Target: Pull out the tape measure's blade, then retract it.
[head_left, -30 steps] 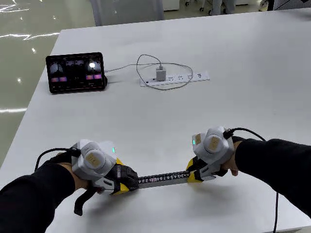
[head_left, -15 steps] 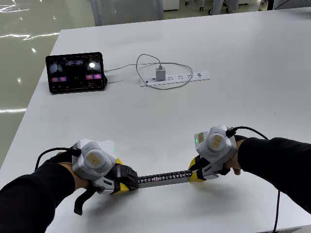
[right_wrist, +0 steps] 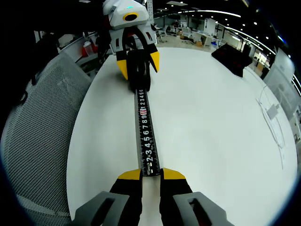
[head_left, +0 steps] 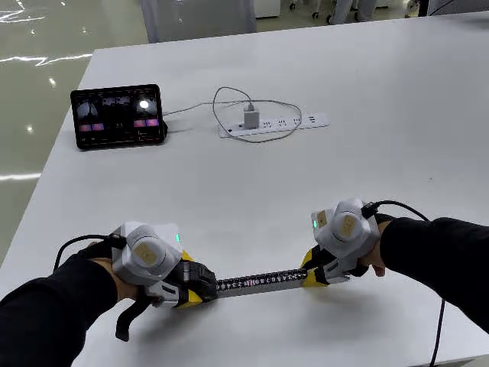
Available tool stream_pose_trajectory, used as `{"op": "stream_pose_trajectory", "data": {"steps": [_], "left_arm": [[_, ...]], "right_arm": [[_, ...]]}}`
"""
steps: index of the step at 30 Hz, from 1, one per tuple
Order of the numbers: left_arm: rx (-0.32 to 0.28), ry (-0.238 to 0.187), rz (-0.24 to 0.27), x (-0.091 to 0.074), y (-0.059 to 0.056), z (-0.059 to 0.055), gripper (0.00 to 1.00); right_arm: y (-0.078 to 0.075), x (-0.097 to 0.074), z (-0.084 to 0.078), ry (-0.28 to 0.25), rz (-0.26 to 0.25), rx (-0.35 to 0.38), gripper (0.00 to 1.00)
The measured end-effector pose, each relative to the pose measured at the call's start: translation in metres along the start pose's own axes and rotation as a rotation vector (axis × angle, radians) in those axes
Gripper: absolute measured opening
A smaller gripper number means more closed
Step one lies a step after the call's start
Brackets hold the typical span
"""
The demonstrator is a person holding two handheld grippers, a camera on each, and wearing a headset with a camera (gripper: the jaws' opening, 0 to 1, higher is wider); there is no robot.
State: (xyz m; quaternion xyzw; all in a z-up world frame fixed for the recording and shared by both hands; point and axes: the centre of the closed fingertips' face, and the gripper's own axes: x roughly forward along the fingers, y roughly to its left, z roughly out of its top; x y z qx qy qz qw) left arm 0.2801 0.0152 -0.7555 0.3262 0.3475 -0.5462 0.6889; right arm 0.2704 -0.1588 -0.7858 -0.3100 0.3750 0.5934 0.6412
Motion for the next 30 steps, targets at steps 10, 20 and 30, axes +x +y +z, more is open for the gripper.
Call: {"op": "stream_pose_trajectory", "data": {"steps": [10, 20, 30], "left_arm": [[0.002, 0.001, 0.005, 0.000, -0.001, 0.000, 0.34], [-0.002, -0.001, 0.005, 0.000, 0.000, 0.001, 0.34], [-0.002, -0.001, 0.006, 0.001, -0.001, 0.001, 0.34]], "right_arm": [[0.000, -0.004, -0.005, 0.002, 0.000, 0.010, 0.10], [-0.001, -0.009, -0.008, 0.001, -0.003, 0.014, 0.10], [-0.001, -0.012, -0.012, -0.001, -0.007, 0.022, 0.10]]}}
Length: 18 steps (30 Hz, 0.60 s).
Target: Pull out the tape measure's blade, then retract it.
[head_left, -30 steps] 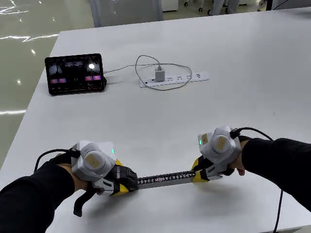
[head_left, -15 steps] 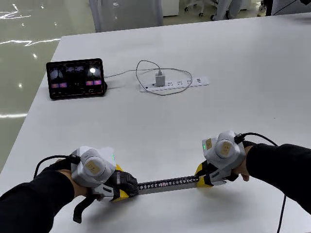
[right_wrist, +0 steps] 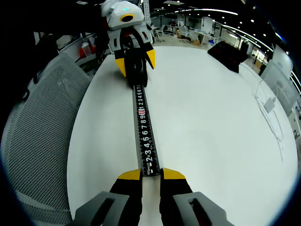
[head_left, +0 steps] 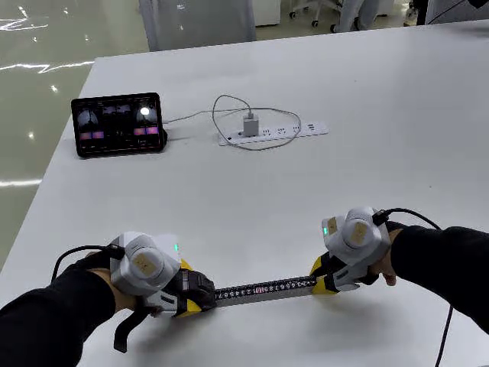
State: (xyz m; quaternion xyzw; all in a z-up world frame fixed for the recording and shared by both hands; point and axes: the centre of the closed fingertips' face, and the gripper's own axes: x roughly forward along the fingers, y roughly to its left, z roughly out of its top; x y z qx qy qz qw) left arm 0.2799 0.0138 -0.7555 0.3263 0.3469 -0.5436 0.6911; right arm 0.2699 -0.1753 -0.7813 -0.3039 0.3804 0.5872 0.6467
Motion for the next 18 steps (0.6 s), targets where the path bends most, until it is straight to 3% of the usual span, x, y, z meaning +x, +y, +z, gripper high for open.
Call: {"op": "stream_pose_trajectory", "data": {"steps": [18], "left_arm": [[-0.002, 0.000, 0.003, 0.000, 0.001, 0.000, 0.34]], "right_arm": [[-0.003, -0.009, -0.013, 0.005, -0.011, 0.011, 0.09]]}}
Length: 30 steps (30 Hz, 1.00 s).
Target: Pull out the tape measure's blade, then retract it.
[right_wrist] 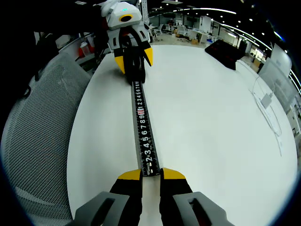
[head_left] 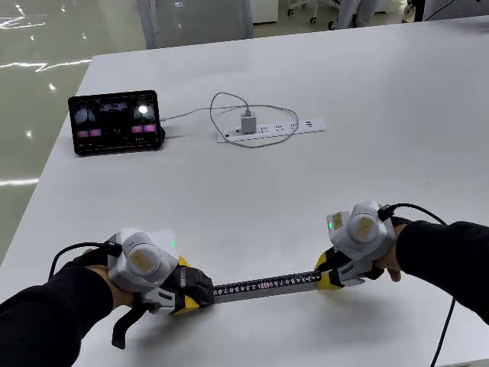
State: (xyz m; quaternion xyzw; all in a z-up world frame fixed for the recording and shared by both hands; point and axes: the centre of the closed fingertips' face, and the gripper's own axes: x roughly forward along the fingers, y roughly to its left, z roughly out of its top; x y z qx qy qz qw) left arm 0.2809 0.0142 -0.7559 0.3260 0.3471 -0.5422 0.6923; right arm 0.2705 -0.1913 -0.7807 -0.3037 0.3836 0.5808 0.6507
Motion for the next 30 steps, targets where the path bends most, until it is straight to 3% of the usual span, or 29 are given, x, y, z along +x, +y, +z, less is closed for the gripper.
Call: {"op": "stream_pose_trajectory", "data": {"steps": [30], "left_arm": [[-0.003, -0.005, 0.002, 0.001, 0.000, 0.000, 0.34]], "right_arm": [[-0.005, -0.013, -0.023, 0.011, -0.017, 0.028, 0.09]]}}
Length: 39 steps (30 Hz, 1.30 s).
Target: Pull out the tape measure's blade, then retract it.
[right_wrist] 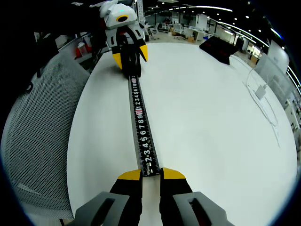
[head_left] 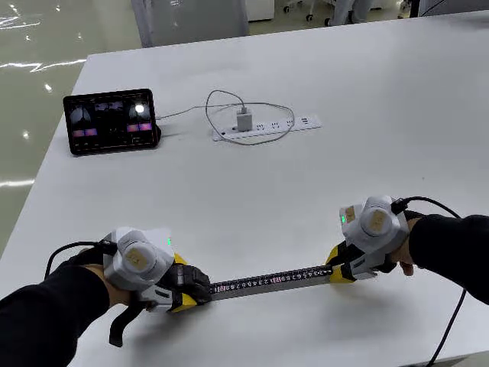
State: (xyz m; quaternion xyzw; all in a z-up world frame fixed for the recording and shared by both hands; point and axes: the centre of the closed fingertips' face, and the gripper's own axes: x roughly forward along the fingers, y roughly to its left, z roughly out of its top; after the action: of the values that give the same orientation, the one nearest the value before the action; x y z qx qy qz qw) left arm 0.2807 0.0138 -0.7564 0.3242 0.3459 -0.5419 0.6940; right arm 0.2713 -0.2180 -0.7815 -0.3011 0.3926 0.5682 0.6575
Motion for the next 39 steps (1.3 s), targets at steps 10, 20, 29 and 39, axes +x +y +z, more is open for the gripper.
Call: {"op": "stream_pose_trajectory", "data": {"steps": [10, 20, 29, 39], "left_arm": [[0.000, -0.002, 0.001, 0.000, 0.001, -0.001, 0.34], [0.000, -0.003, 0.000, 0.000, 0.001, 0.000, 0.34], [0.003, -0.004, 0.001, 0.000, 0.001, 0.000, 0.34], [0.003, -0.006, 0.004, 0.001, 0.001, 0.001, 0.34]], "right_arm": [[-0.001, -0.004, -0.004, 0.001, -0.003, 0.005, 0.09], [-0.003, -0.008, -0.011, -0.004, -0.010, 0.024, 0.09], [-0.003, -0.008, -0.011, 0.002, -0.008, 0.017, 0.10], [-0.002, -0.007, -0.011, 0.033, -0.004, -0.017, 0.11]]}}
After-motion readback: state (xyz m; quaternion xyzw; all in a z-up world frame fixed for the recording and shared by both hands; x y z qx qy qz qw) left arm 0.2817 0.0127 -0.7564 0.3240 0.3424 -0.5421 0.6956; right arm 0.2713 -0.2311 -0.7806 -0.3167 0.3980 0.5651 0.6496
